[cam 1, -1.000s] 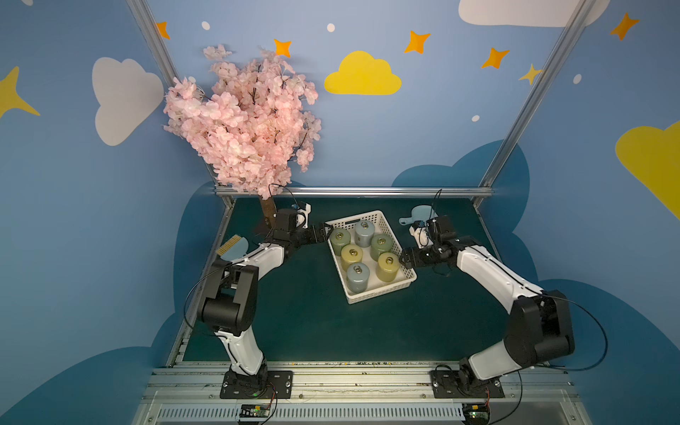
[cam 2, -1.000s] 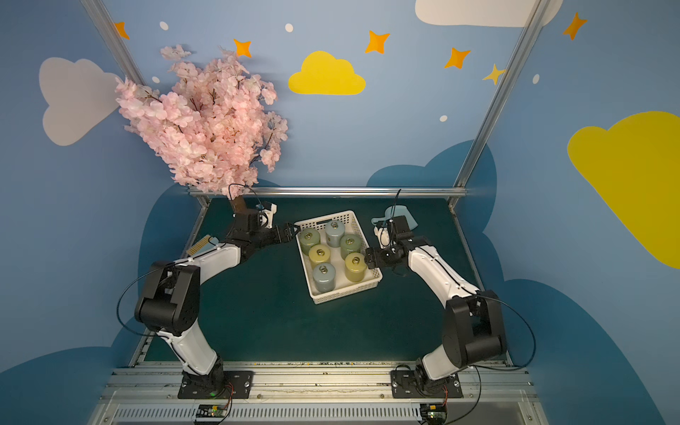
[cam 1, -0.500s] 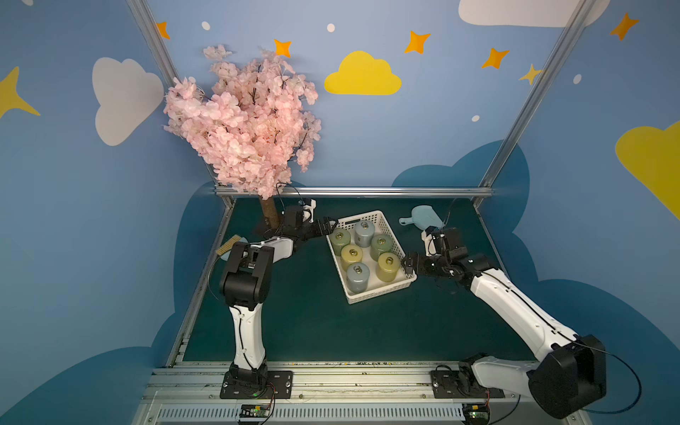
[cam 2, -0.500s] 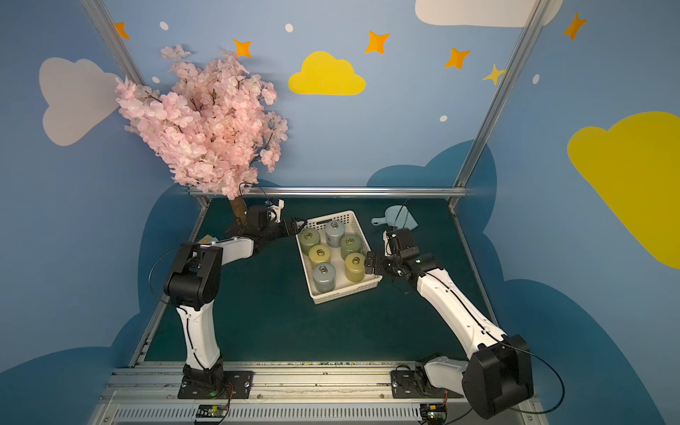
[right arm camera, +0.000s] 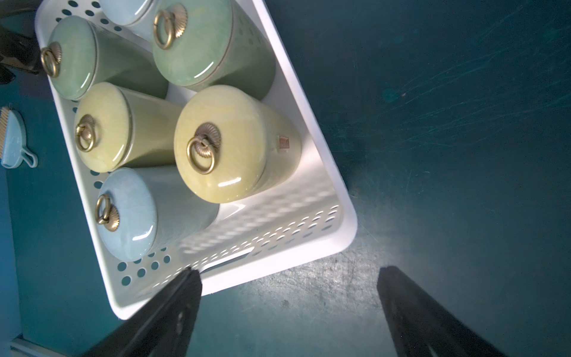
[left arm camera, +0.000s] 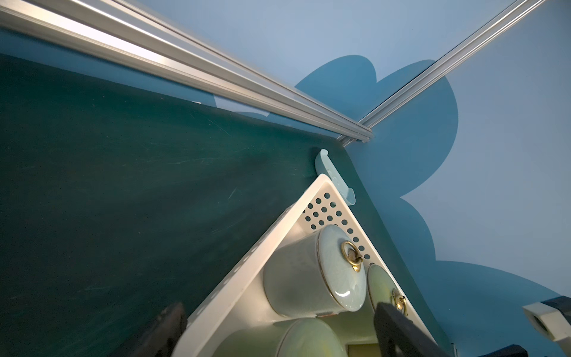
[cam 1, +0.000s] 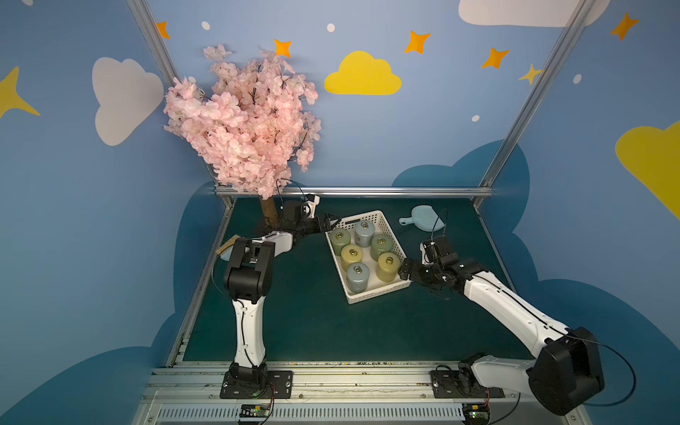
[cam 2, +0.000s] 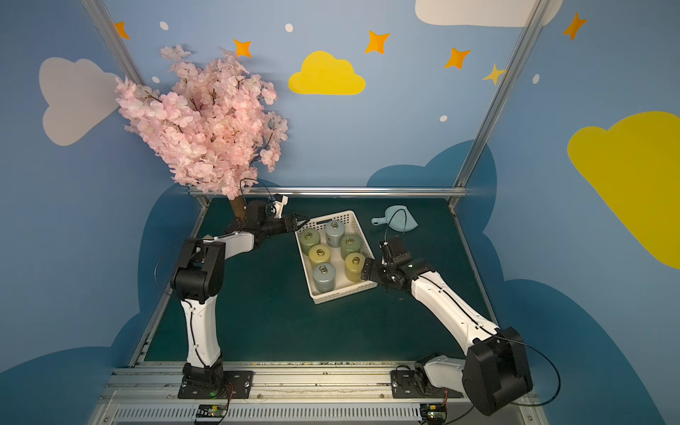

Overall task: Take the tea canister out of the basket
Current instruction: Adjust the basket at the center of the board.

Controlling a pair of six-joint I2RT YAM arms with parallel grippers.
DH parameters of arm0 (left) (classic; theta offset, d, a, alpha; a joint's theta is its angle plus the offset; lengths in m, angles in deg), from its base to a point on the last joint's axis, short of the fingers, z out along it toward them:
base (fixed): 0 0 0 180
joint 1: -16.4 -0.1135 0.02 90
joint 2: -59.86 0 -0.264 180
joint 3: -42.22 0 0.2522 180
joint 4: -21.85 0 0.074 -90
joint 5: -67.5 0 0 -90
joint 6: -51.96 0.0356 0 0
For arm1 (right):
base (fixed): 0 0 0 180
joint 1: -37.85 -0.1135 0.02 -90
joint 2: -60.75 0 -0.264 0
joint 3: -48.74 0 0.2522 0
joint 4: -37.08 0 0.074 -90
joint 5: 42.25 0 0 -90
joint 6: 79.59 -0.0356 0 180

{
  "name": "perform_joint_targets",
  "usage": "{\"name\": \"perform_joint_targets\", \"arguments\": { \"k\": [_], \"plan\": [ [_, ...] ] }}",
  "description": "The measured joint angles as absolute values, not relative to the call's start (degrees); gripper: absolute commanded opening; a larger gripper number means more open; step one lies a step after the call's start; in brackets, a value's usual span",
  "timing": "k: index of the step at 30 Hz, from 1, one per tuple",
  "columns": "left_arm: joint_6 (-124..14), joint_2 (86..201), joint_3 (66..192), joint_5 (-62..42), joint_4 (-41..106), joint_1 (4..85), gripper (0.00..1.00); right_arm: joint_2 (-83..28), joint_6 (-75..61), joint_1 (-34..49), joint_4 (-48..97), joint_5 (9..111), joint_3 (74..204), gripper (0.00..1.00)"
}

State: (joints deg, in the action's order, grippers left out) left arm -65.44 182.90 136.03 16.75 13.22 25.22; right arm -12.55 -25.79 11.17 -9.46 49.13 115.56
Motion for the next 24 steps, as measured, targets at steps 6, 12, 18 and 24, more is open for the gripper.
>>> {"name": "perform_joint_targets", "arguments": {
  "k": [6,12,18,24],
  "plan": [
    [-64.2,182.9,136.1,18.4,13.7,24.9,0.97,-14.3,-27.7,11.3,-9.3,49.1,115.6,0.94],
    [-62.9,182.2,134.6,18.9,13.4,24.9,0.97,-16.8,-28.4,12.1,-9.1,49.3,116.1,0.92],
    [-62.4,178.2,129.2,19.1,13.4,25.0,0.97,-18.4,-28.7,13.0,-8.9,50.4,116.7,0.87],
    [-62.5,173.6,123.0,18.7,13.0,25.7,0.97,-18.4,-29.7,13.4,-9.1,50.6,116.7,0.87]
  ]
}}
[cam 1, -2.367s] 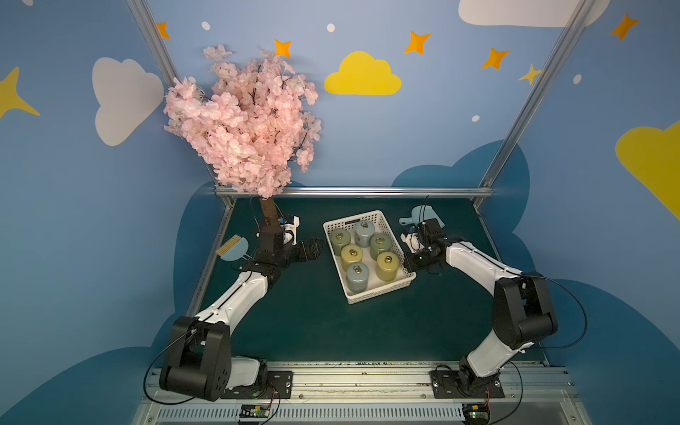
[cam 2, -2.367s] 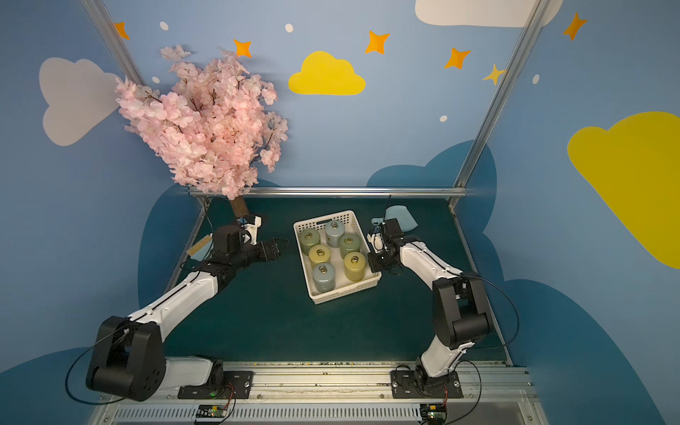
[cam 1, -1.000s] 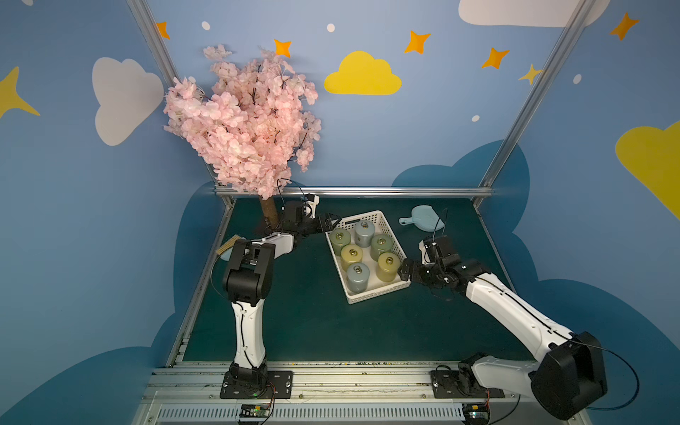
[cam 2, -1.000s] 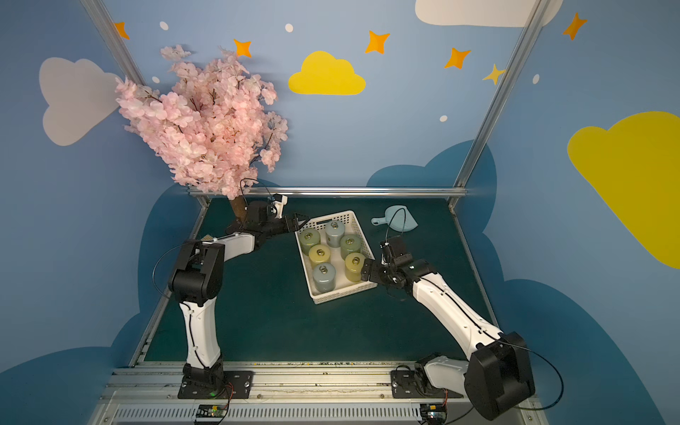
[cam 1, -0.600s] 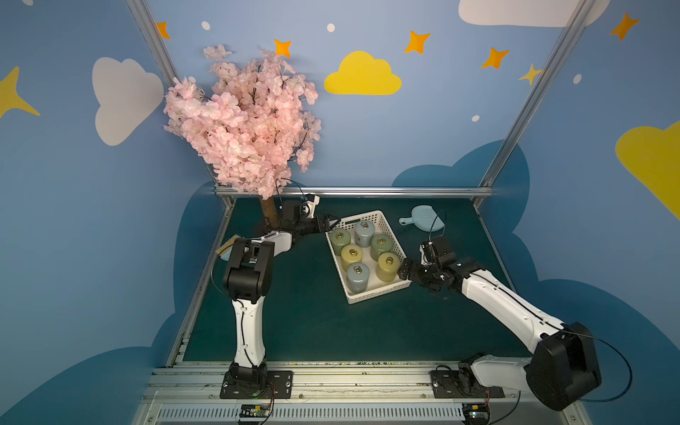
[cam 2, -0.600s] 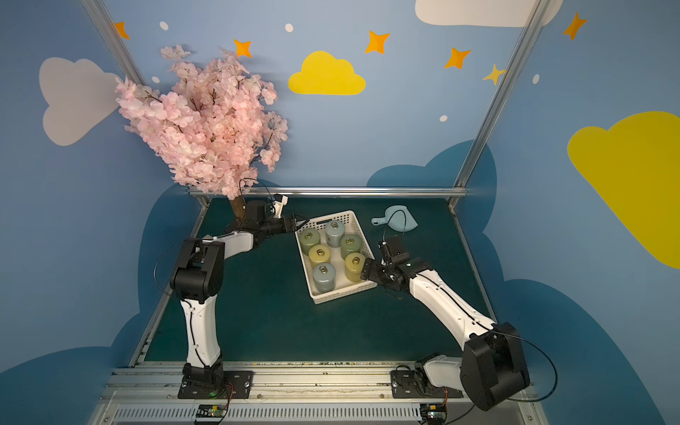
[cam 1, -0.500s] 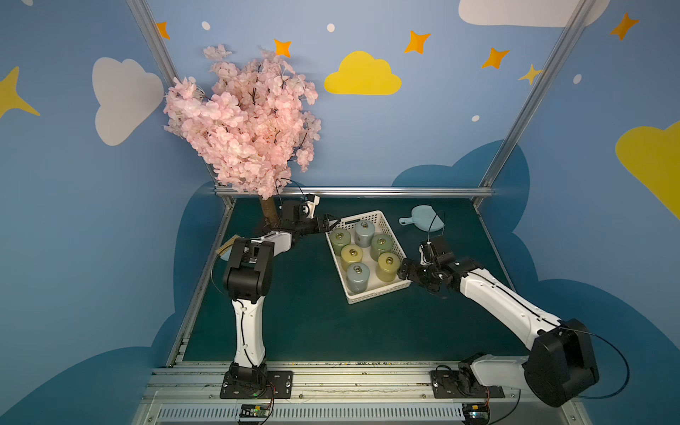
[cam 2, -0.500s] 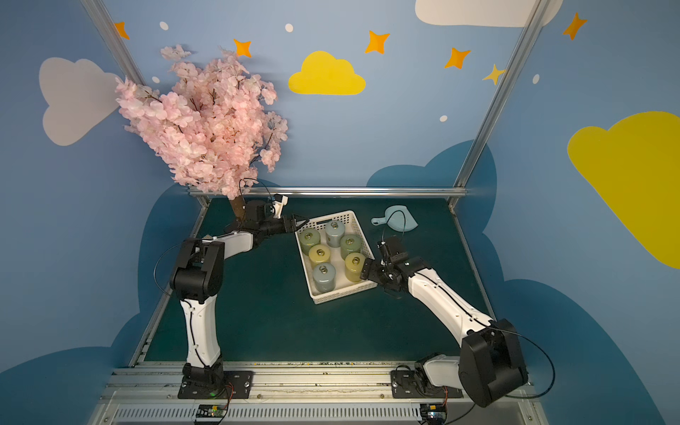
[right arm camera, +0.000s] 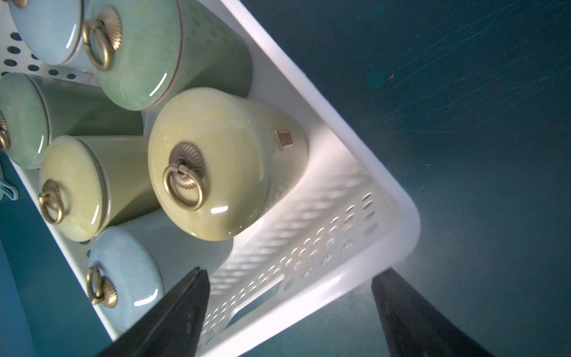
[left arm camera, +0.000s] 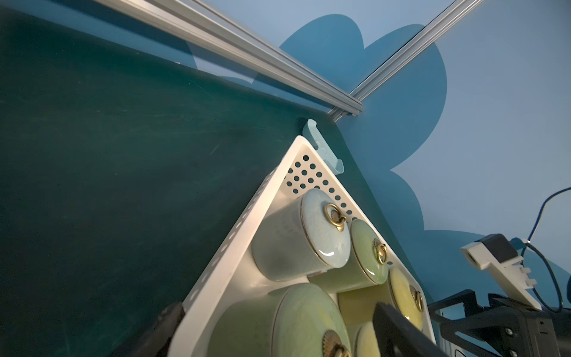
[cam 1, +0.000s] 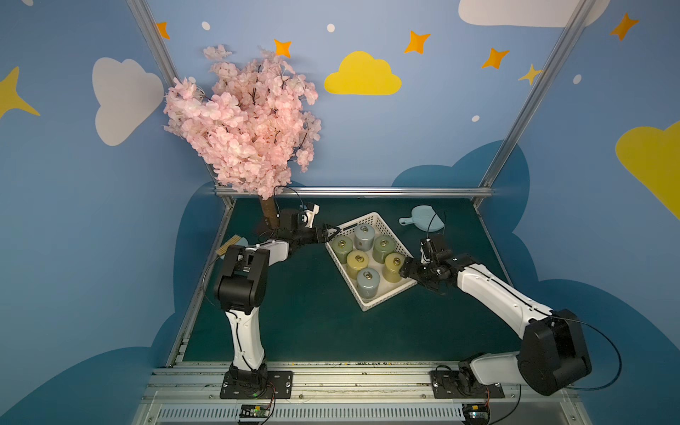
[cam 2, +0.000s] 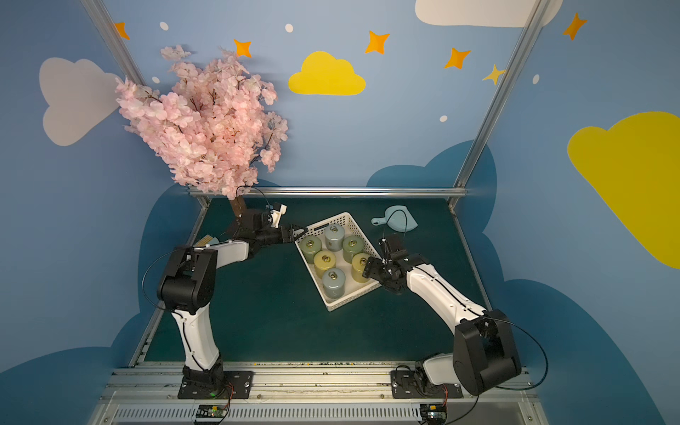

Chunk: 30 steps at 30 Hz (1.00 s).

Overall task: Take the tea canister out of the basket
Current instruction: Adjust the basket at the center of the board.

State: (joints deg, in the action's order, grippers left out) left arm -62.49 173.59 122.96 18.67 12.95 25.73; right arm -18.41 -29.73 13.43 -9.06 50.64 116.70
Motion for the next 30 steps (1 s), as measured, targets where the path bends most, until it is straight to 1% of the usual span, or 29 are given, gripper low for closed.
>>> {"name": "perform_joint_targets", "arguments": {
  "k": [6,12,18,22,30],
  "plan": [
    [-62.8,169.2,116.8,17.1,11.7,27.0,0.97,-17.1,-30.8,14.3,-9.1,50.6,115.5,0.86],
    [-63.0,165.7,111.8,15.1,10.2,28.9,0.97,-14.9,-30.8,15.5,-9.3,50.5,113.4,0.8],
    [-63.4,163.2,108.4,13.5,9.2,30.8,0.96,-14.3,-30.1,16.2,-9.8,50.3,112.0,0.71],
    [-63.9,161.8,106.8,12.7,9.1,31.7,0.97,-14.2,-29.6,16.7,-10.1,49.7,111.2,0.58],
    [-64.4,159.8,104.6,12.0,9.1,32.8,0.97,-14.6,-28.4,18.1,-10.4,47.6,110.9,0.42]
  ]
}}
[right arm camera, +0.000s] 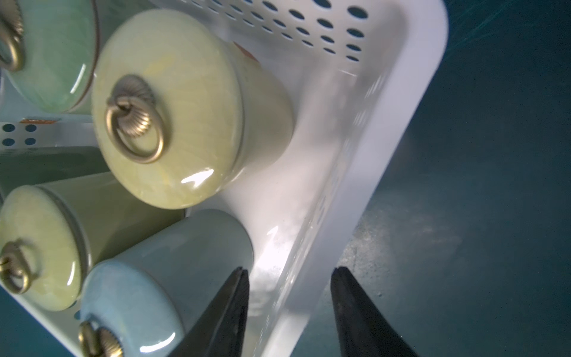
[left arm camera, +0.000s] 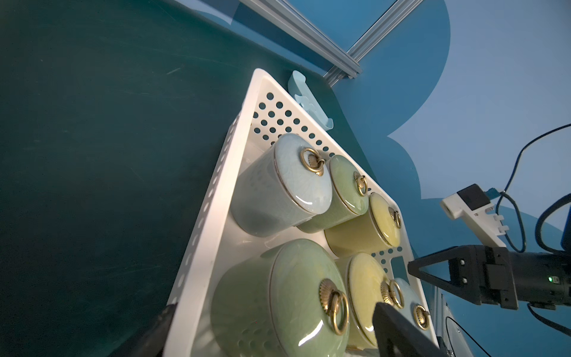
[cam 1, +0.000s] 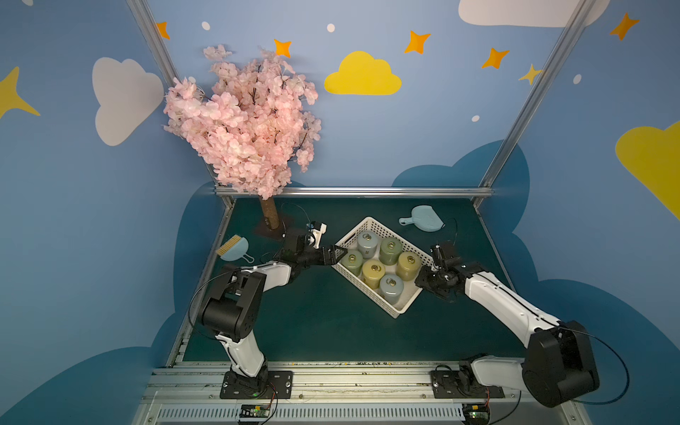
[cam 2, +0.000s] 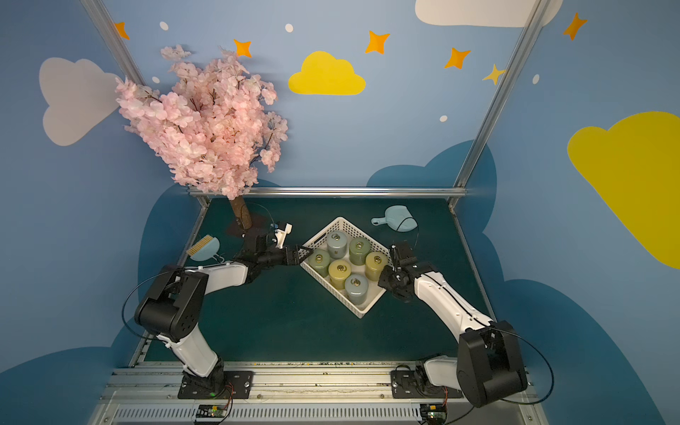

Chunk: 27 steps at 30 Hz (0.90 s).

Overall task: Take the tea canister out of the basket
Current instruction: Adjust the basket at the center of the board.

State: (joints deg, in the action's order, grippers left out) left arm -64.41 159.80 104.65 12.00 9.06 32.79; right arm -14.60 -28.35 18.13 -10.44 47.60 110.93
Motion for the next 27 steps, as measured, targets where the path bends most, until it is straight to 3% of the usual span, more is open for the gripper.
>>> {"name": "perform_joint_targets", "arguments": {
  "k": [13,27],
  "plan": [
    [-65.8,157.1,101.8,11.7,9.3,33.9,0.97,-16.7,-28.1,19.5,-10.5,47.2,111.4,0.12],
    [-69.4,152.5,98.5,8.8,11.6,34.6,0.97,-22.9,-26.5,19.2,-12.9,45.7,117.4,0.07]
  ]
}}
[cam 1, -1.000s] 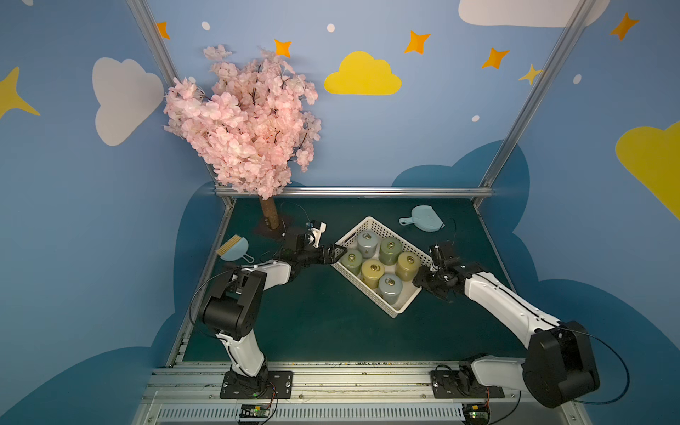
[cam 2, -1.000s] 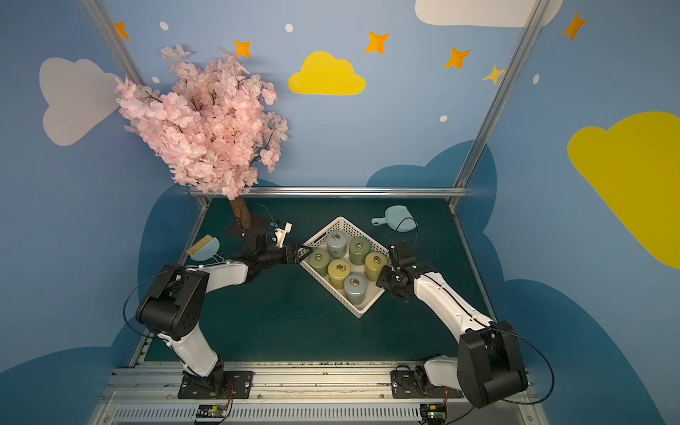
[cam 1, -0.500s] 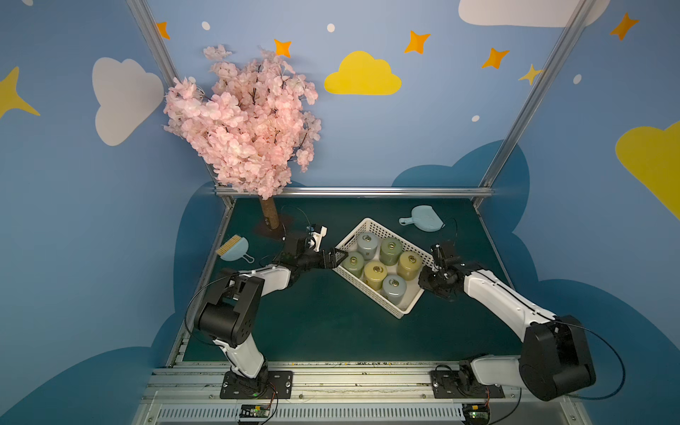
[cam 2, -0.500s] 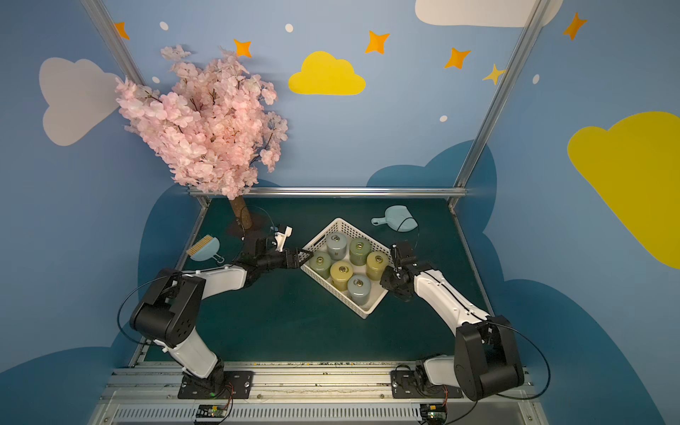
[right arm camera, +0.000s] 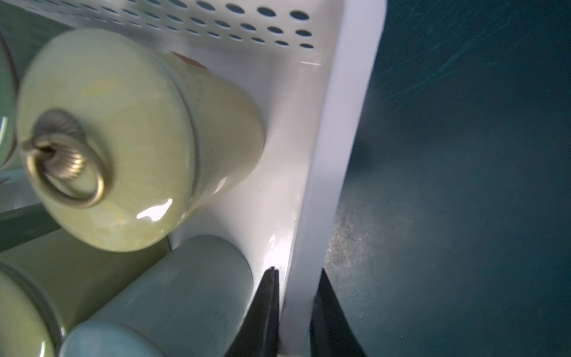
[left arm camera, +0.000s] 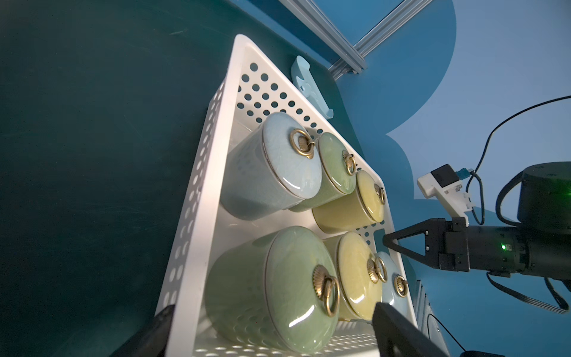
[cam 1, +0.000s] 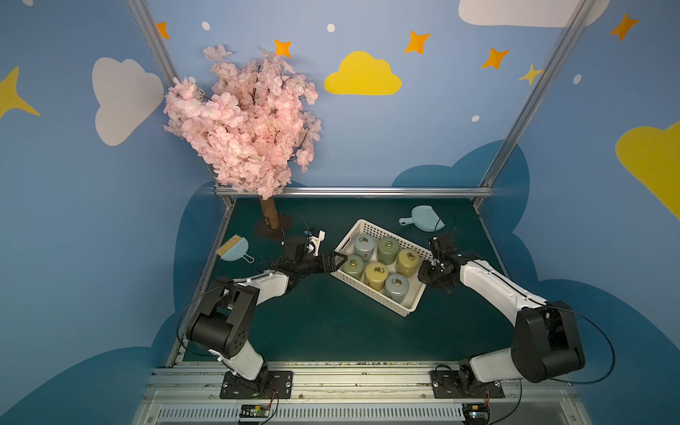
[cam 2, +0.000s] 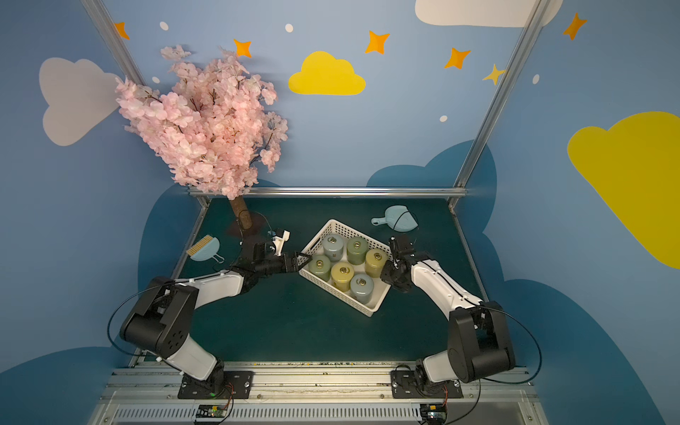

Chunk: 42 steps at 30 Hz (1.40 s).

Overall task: Take the tea canister out of the basket
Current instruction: Adjust the basket at the center of the board.

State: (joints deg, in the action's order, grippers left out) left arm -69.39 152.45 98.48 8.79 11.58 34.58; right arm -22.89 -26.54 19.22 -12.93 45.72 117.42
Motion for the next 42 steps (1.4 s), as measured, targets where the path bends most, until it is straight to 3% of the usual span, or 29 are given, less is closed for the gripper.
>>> {"name": "perform_joint_targets", "arguments": {
  "k": [42],
  "plan": [
    [-73.0,140.7,93.2,2.4,22.8,28.7,0.98,-50.1,-14.9,13.6,-16.4,46.4,148.9,0.05]
  ]
}}
